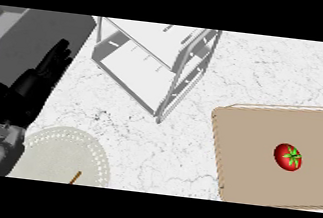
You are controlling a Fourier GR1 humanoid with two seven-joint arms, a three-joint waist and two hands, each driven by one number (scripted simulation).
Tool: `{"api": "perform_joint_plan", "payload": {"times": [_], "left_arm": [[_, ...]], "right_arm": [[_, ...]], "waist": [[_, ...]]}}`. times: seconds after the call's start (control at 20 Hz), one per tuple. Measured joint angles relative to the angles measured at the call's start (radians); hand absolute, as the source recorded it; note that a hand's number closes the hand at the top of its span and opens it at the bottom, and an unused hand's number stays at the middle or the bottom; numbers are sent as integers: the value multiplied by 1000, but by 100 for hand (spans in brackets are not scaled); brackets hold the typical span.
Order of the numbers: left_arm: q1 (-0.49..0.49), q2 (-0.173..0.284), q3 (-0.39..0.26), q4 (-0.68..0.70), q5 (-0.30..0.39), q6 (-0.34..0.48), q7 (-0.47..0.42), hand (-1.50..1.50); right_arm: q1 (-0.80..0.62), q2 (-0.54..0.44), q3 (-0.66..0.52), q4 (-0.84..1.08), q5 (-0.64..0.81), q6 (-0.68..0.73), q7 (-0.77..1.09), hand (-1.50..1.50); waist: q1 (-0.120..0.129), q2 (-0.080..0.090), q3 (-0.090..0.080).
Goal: Pick the tomato from the tray and place it in the tiered basket
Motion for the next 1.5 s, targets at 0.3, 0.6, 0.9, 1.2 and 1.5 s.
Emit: {"api": "perform_joint_plan", "payload": {"times": [0.3,0.6,0.9,1.2,1.5], "left_arm": [[64,-52,-28,35,-1,-47,-99,0],[123,-130,-84,120,-4,-90,-196,0],[100,-173,-65,202,-15,-112,-225,0],[110,-185,-66,222,-23,-108,-240,0],[104,-182,-62,233,-26,-117,-245,0]], "right_arm": [[-8,103,-2,128,-51,-38,96,-150],[-11,245,10,314,-24,-124,43,-150],[-15,185,45,222,84,-150,111,-150],[-2,-98,127,134,226,-6,387,-150],[-27,-346,237,51,265,289,660,-150]], "waist": [[7,15,8],[11,22,11],[-5,12,11],[-26,4,4],[-20,3,2]]}}
